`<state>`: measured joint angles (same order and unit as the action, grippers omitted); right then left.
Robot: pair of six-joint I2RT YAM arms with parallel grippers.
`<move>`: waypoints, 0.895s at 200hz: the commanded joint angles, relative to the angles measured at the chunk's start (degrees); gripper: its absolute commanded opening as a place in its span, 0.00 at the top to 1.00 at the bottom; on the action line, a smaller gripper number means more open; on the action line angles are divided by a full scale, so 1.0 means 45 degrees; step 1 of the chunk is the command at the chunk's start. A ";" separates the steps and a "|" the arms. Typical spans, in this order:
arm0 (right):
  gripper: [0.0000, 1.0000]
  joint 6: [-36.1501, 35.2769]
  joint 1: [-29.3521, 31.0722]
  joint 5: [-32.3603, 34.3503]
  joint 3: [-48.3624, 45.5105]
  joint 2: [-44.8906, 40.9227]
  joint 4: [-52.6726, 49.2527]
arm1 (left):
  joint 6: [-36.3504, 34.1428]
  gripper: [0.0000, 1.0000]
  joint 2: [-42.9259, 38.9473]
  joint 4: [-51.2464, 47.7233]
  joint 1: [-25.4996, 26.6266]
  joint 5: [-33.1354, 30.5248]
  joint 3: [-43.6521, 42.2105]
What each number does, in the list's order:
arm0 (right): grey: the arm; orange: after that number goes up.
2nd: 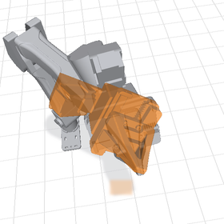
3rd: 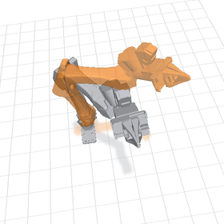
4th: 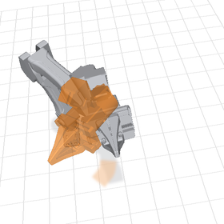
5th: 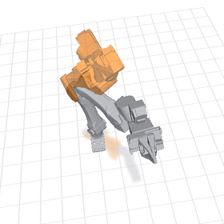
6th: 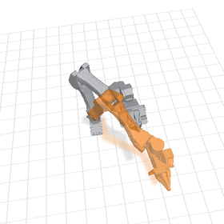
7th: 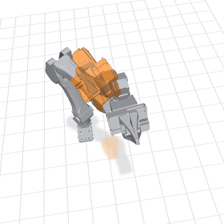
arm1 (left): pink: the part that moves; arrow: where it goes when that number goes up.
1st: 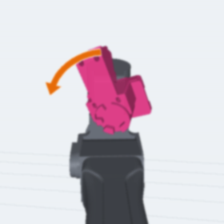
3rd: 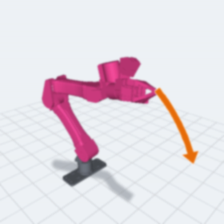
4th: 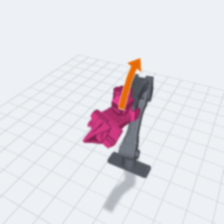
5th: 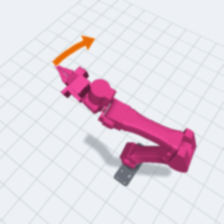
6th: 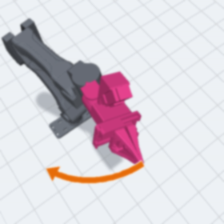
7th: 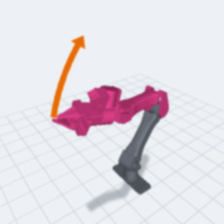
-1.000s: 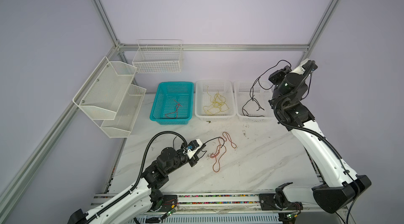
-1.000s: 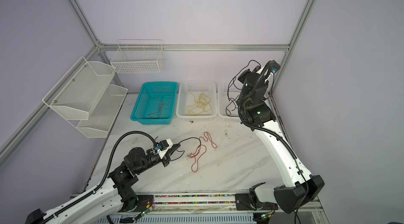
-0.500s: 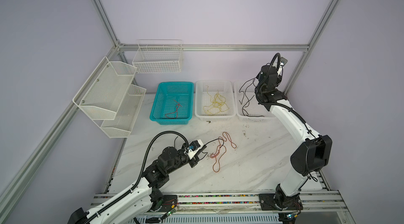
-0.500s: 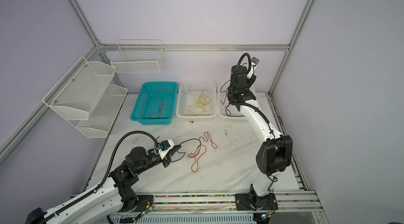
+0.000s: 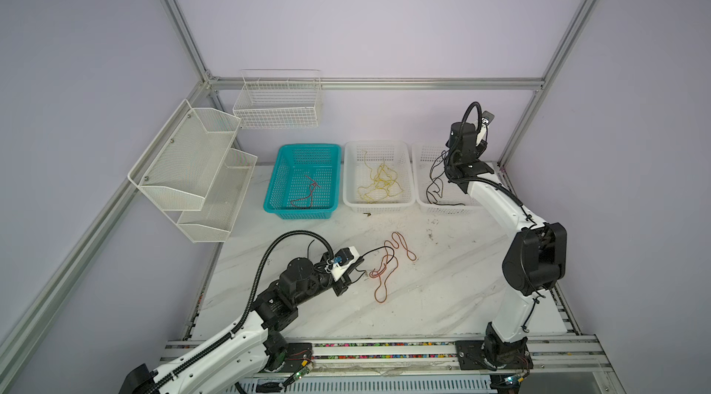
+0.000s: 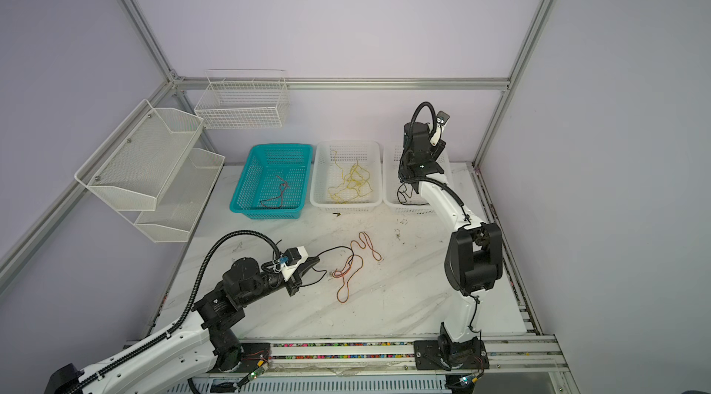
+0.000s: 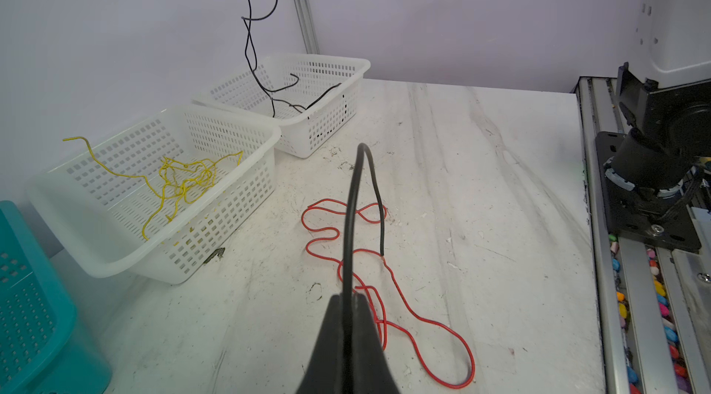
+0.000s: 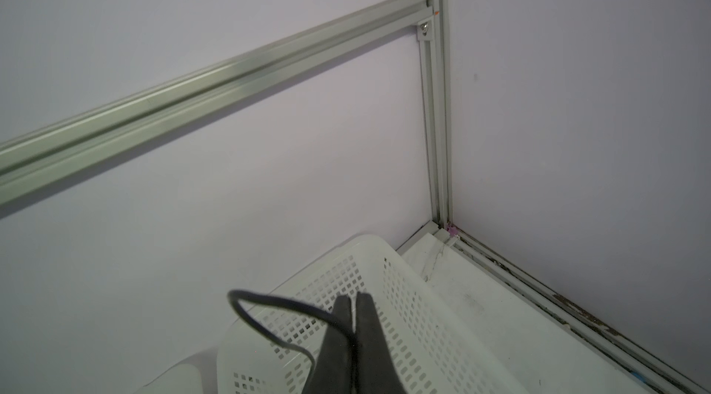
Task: Untangle the cables
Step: 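Lower the right gripper into the basket and open it to release the black wire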
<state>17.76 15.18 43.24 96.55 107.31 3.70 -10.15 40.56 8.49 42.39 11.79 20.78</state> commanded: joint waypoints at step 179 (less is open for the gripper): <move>0.48 0.3763 -0.0436 -0.4607 -0.2463 -0.0817 -0.2398 | -0.0205 1.00 -0.0253 0.0144 0.0116 0.0600 0.1230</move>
<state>33.32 13.50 26.30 86.19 109.27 -6.52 -10.24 40.21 7.99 42.52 13.39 20.78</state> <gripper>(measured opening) 0.490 0.048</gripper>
